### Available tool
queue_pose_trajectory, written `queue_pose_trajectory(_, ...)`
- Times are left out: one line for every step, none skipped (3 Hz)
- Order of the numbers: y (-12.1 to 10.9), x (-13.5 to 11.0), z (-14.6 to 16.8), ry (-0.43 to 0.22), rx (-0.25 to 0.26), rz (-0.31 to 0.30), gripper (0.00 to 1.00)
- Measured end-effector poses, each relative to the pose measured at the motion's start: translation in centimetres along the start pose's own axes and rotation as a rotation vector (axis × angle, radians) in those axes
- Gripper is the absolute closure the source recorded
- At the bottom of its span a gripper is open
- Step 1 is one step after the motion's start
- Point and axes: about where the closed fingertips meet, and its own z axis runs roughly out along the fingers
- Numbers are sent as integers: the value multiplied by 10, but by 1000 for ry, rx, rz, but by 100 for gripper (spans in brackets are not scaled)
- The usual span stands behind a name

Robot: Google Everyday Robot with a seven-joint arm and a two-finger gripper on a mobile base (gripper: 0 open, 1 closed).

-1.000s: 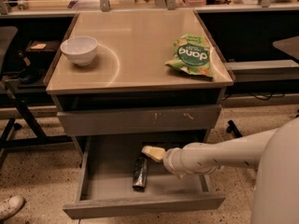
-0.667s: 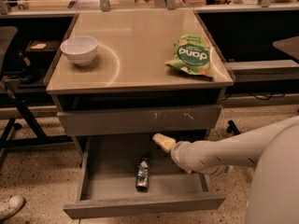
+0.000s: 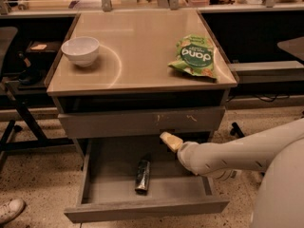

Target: Place redbull can into middle drawer

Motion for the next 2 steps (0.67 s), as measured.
queue_pose_trajectory(-25,-19,-14,-53,53,43,0)
queue_pose_trajectory(-55,-53,-59,-205,98,98,0)
